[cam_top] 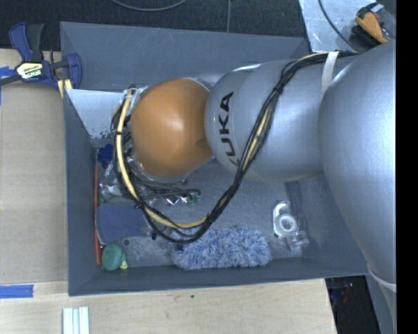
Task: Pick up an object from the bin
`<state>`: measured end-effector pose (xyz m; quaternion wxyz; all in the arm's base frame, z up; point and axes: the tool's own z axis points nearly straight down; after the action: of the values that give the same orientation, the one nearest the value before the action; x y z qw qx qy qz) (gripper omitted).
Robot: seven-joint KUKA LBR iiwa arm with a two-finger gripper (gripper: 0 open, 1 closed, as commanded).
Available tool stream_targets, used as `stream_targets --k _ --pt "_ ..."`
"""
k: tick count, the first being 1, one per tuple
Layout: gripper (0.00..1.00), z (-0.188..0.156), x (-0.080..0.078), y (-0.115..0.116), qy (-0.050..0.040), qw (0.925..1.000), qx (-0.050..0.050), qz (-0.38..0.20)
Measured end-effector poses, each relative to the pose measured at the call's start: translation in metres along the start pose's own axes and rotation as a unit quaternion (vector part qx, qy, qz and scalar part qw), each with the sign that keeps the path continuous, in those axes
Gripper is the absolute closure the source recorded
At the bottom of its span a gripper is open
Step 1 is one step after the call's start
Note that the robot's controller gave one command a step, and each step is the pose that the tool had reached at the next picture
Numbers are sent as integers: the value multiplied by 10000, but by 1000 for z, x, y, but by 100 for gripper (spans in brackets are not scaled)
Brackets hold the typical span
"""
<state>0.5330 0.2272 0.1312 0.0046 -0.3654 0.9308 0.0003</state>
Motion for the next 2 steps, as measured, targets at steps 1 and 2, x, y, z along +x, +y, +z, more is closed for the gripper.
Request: stream_targets --k 1,2 --pt "0 59 13 12 68 9857 -20 1686" --pt "0 60 -4 1 38 9991 60 -410"
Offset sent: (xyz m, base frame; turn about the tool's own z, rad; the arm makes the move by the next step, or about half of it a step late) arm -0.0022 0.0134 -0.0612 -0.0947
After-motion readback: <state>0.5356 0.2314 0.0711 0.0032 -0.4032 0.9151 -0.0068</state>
